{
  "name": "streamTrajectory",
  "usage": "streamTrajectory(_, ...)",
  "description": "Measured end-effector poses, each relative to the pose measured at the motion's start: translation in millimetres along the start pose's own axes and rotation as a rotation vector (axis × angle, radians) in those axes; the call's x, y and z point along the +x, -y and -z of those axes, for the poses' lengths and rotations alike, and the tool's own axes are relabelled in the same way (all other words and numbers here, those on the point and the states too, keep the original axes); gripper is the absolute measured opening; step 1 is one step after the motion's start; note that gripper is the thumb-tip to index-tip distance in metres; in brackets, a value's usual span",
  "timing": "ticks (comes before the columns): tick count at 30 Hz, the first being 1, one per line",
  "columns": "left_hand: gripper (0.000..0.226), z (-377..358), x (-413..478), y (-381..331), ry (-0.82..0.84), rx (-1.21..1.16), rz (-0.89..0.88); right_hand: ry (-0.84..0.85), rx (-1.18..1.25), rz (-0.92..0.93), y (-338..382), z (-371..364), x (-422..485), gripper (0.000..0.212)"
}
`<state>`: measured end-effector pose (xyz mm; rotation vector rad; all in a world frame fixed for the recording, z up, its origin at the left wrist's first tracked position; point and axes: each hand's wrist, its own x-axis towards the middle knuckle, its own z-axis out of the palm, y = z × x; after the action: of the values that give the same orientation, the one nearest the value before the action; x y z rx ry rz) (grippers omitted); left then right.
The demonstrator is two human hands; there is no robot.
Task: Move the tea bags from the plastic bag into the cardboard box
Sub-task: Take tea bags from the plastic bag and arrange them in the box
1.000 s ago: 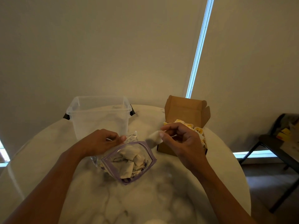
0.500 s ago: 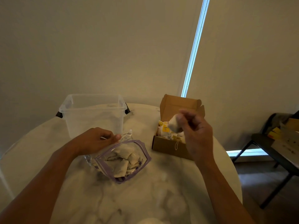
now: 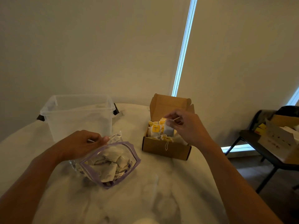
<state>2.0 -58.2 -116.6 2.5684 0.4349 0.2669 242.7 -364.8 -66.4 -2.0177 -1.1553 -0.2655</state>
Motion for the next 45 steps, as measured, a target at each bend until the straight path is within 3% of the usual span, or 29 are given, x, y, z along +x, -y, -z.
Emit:
streamTrajectory(3, 0.044, 0.6, -2.0, -1.5, -0.009, -0.029, -0.009, 0.101, -0.128, 0.024, -5.7, -3.7, 5.4, 0.02)
streamTrajectory(6, 0.047, 1.7, -1.8, -1.1, -0.027, -0.055, -0.011, 0.014, -0.338, 0.054, -13.8, -1.9, 7.3, 0.026)
streamTrajectory(10, 0.041, 1.9, -5.8, -5.1, -0.02, -0.065, -0.022, -0.116, -0.163, 0.156, -1.5, 12.1, -13.1, 0.015)
streamTrajectory(12, 0.04, 2.1, -6.8, -8.1, -0.019, -0.076, -0.025, 0.021, -0.105, 0.147, 8.4, 15.3, -27.5, 0.023)
streamTrajectory(15, 0.039, 4.1, -8.6, -13.7, -0.007, -0.081, -0.03, 0.197, -0.327, 0.131, 6.7, 8.8, -32.9, 0.035)
streamTrajectory(22, 0.036, 2.7, -8.5, -8.3, -0.023, -0.074, -0.011, 0.181, -0.105, 0.006, 5.0, 22.5, -16.7, 0.02)
streamTrajectory(26, 0.039, 3.7, -7.6, -9.5, -0.029, -0.05, -0.012, 0.29, -0.075, -0.122, 1.8, 23.3, 4.6, 0.023)
streamTrajectory(33, 0.035, 3.0, -6.4, -5.8, -0.022, -0.048, -0.002, 0.335, -0.373, 0.006, -0.7, 2.1, 5.6, 0.023)
streamTrajectory(41, 0.038, 3.0, -5.3, -6.9, -0.012, -0.061, -0.016, 0.199, -0.224, 0.077, 1.7, 10.1, 2.4, 0.012)
streamTrajectory(45, 0.036, 1.9, -2.7, -3.8, -0.01, -0.062, -0.011, 0.279, -0.292, 0.148, 10.7, -7.7, 5.6, 0.018)
